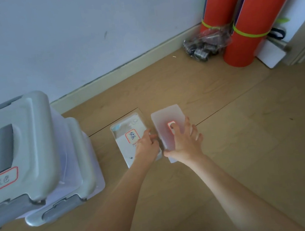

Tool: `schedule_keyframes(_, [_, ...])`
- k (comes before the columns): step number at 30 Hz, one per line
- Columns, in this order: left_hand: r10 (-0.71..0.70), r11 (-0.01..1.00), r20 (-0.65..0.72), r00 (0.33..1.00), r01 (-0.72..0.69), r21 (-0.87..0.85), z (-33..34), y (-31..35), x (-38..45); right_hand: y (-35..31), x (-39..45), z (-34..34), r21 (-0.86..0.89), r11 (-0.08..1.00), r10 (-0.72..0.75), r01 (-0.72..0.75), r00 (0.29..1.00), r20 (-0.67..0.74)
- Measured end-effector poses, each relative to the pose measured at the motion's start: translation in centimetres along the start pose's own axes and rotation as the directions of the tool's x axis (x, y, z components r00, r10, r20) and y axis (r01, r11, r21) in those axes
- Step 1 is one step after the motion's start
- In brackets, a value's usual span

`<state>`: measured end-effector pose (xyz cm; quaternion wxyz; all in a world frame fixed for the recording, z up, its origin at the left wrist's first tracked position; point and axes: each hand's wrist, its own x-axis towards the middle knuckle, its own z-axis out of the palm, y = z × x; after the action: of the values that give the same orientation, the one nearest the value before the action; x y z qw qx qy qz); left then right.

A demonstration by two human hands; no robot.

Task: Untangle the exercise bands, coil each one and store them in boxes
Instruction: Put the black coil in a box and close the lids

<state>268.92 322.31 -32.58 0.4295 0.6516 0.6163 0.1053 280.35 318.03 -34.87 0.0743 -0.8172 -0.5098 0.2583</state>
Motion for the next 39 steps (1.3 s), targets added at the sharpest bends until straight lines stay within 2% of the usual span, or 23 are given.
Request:
schedule_keyframes(2, [-0.094,0.994,-0.031,0.995,0.092,-0.063,0.5,1.4,0.4,0.9,0.1,-0.2,-0.038,0.999,-0.039,0.037,0.998,-0.045])
schedule_keyframes(5, [-0.228,0.972,0.080,0.970,0.232,-0.047,2.1,3.6,1.4,1.5,0.1,-0.6,-0.055,0.998,-0.043,0.038,0.996,-0.080])
schedule_keyframes(9, [-0.313,0.950,0.042,0.949,0.311,0.038,2.9,4.2,2.0,2.3,0.5,-1.4,-0.050,0.995,-0.095,0.092,0.993,-0.070])
schedule_keyframes(12, [-0.315,0.948,0.050,0.948,0.311,0.076,3.0,3.9,2.2,2.6,0.3,-1.2,-0.102,0.987,-0.131,0.125,0.990,-0.060])
schedule_keyframes(17, [-0.227,0.959,0.064,0.972,0.212,0.187,3.0,3.6,2.7,2.1,-0.5,0.9,-0.251,0.967,-0.086,0.049,0.987,-0.138])
schedule_keyframes(20, [-0.182,0.982,-0.014,0.983,0.182,0.048,2.6,3.0,2.3,1.4,0.6,0.9,-0.310,0.950,-0.070,0.025,0.988,-0.136])
schedule_keyframes(22, [-0.089,0.996,-0.093,0.992,0.087,-0.020,2.3,2.1,1.4,1.4,1.1,0.9,-0.358,0.933,-0.071,0.026,0.991,-0.113])
schedule_keyframes(25, [0.136,0.989,-0.185,0.973,-0.123,0.078,1.5,-0.6,-1.0,2.2,0.6,0.9,-0.407,0.912,-0.113,0.058,0.987,-0.114])
schedule_keyframes(27, [0.229,0.957,-0.218,0.949,-0.179,0.227,0.9,-3.2,-2.7,2.4,0.2,0.2,-0.337,0.939,-0.113,0.065,0.986,-0.126])
schedule_keyframes(29, [0.193,0.913,-0.164,0.967,-0.115,0.392,0.0,-5.4,-3.8,1.5,0.1,-1.3,-0.112,0.994,-0.025,0.009,0.990,-0.141])
schedule_keyframes(31, [0.117,0.878,-0.071,0.991,-0.069,0.473,-1.1,-7.0,-4.3,-0.4,0.2,-2.8,0.122,0.992,0.006,0.020,0.979,-0.206])
schedule_keyframes(33, [0.101,0.911,-0.057,0.993,-0.069,0.408,-1.9,-7.7,-4.7,-3.3,-0.2,-3.4,0.156,0.975,-0.104,0.159,0.944,-0.313])
schedule_keyframes(35, [0.110,0.978,-0.150,0.983,-0.080,0.190,-2.6,-8.1,-5.3,-6.5,-0.8,-3.0,0.064,0.958,-0.239,0.278,0.905,-0.351])
schedule_keyframes(37, [0.022,0.992,-0.241,0.970,-0.052,-0.117,-3.3,-8.3,-5.8,-9.0,-1.7,-1.7,-0.089,0.950,-0.311,0.298,0.910,-0.275])
schedule_keyframes(39, [-0.113,0.963,-0.228,0.967,0.049,-0.267,-4.0,-8.3,-6.0,-9.9,-2.3,-0.1,-0.234,0.924,-0.350,0.303,0.917,-0.192])
